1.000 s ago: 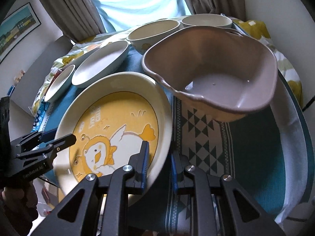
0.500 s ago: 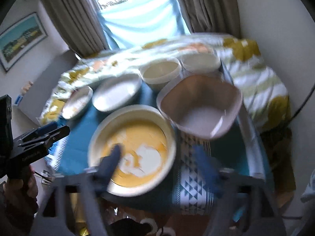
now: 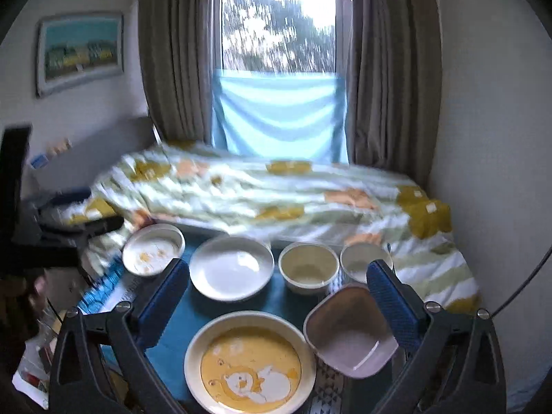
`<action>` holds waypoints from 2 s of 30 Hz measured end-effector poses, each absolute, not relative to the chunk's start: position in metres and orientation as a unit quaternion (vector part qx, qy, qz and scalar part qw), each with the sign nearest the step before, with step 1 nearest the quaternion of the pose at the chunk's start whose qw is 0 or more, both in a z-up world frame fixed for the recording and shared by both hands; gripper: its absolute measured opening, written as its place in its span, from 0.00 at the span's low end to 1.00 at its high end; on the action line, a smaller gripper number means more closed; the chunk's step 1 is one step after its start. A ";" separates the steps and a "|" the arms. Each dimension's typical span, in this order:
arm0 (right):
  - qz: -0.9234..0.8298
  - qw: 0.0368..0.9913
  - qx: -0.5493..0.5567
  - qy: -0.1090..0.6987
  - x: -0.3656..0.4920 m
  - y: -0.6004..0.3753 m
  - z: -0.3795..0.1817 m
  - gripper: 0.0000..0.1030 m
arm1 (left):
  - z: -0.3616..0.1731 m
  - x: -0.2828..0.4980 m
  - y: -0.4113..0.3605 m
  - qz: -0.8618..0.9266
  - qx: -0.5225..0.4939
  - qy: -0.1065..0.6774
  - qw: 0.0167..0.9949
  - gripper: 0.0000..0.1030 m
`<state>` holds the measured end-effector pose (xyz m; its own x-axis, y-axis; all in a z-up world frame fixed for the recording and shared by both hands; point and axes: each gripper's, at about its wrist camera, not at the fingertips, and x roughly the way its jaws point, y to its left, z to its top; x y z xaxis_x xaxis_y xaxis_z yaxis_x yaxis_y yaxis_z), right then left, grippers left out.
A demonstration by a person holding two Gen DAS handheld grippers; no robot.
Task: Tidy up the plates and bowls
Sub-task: 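Withdraw both grippers and move them toward the plain white plate, then close the left and right grippers on the plain white plate's rim, then carry the white plate with both grippers and lower it onto the yellow plate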
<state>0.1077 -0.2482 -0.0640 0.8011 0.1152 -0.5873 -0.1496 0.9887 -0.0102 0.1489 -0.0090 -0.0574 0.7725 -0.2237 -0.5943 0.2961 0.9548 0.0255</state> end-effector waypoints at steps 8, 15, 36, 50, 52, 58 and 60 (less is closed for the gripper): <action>0.018 0.933 0.041 0.357 0.170 -0.217 -0.090 0.99 | -0.074 0.247 0.027 -0.220 0.057 0.359 0.905 1.00; -0.032 0.900 0.096 0.424 0.228 -0.197 -0.143 0.99 | -0.125 0.336 0.029 -0.291 0.082 0.427 0.852 1.00; -0.078 0.805 0.194 0.556 0.285 -0.201 -0.286 0.50 | -0.300 0.404 -0.011 -0.358 0.112 0.587 0.718 0.45; -0.067 0.809 0.187 0.553 0.285 -0.197 -0.291 0.20 | -0.304 0.401 -0.012 -0.348 0.120 0.585 0.722 0.21; -0.067 0.811 0.183 0.551 0.285 -0.195 -0.291 0.20 | -0.303 0.400 -0.013 -0.344 0.123 0.581 0.727 0.21; -0.063 0.820 0.174 0.541 0.285 -0.188 -0.286 0.20 | -0.294 0.397 -0.010 -0.339 0.127 0.565 0.742 0.21; -0.063 0.824 0.170 0.537 0.284 -0.186 -0.283 0.20 | -0.291 0.396 -0.010 -0.339 0.128 0.560 0.745 0.21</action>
<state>0.2836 -0.1862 -0.2831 0.4148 0.0782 -0.9065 0.2861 0.9346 0.2115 0.3962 -0.0096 -0.2908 0.1422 -0.3610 -0.9217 0.6489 0.7372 -0.1886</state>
